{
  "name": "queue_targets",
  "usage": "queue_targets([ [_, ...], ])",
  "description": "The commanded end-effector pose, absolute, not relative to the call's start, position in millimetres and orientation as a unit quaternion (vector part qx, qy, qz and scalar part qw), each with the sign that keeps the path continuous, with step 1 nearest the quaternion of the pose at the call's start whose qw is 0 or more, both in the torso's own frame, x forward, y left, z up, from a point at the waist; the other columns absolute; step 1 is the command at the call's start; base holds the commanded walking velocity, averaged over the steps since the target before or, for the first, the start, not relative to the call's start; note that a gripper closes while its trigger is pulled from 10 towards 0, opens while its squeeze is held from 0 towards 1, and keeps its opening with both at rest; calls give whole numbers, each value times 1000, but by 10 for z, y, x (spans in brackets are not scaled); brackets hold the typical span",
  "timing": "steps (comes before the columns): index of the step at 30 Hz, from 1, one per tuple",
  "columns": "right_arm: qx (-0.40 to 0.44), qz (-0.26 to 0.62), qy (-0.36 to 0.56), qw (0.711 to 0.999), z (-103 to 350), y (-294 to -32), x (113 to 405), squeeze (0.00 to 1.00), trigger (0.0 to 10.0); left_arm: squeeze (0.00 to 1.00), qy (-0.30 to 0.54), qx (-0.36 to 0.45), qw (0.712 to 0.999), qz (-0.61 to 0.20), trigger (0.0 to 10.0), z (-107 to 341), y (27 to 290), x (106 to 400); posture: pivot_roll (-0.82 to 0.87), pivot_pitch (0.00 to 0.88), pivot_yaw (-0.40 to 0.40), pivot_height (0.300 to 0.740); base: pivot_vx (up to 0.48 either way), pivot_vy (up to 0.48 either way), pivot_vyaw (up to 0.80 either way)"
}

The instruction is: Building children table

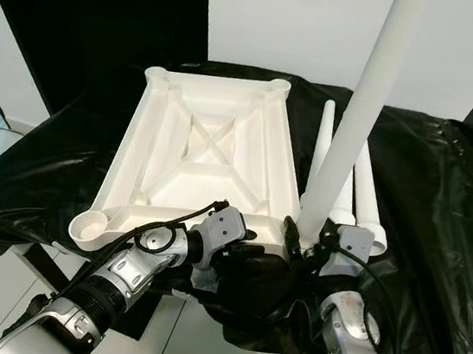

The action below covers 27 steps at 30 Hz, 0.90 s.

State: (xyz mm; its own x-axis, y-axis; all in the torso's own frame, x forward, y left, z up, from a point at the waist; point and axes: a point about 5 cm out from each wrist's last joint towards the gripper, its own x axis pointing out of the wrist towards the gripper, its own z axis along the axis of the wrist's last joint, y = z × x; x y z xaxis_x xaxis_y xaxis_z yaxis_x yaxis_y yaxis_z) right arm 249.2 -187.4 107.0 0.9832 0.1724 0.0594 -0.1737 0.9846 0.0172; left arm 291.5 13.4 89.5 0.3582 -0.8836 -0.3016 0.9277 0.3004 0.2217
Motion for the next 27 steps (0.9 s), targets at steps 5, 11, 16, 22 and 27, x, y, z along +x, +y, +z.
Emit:
queue_targets([
  [5,-18,245,26,969,1071,-1935,2475,0,10000,0,127,179,783,-582,10000,614,200,2792,183,0,-13,740,0,0,0],
  [11,-56,360,39,930,1224,-2029,2506,0,10000,0,126,182,781,-584,10000,623,186,2803,187,0,-13,740,0,0,0],
  [16,-87,398,54,912,1245,-2090,2547,0,4000,0,126,182,783,-582,10000,619,200,2799,197,0,-16,740,0,0,0],
  [22,-76,409,64,907,1276,-2172,2591,0,0,0,128,182,784,-580,10000,604,231,2785,210,0,-19,740,0,0,0],
  [27,-45,408,84,908,1159,-2156,2535,0,0,0,127,182,783,-581,10000,612,223,2789,208,0,-17,740,0,0,0],
])
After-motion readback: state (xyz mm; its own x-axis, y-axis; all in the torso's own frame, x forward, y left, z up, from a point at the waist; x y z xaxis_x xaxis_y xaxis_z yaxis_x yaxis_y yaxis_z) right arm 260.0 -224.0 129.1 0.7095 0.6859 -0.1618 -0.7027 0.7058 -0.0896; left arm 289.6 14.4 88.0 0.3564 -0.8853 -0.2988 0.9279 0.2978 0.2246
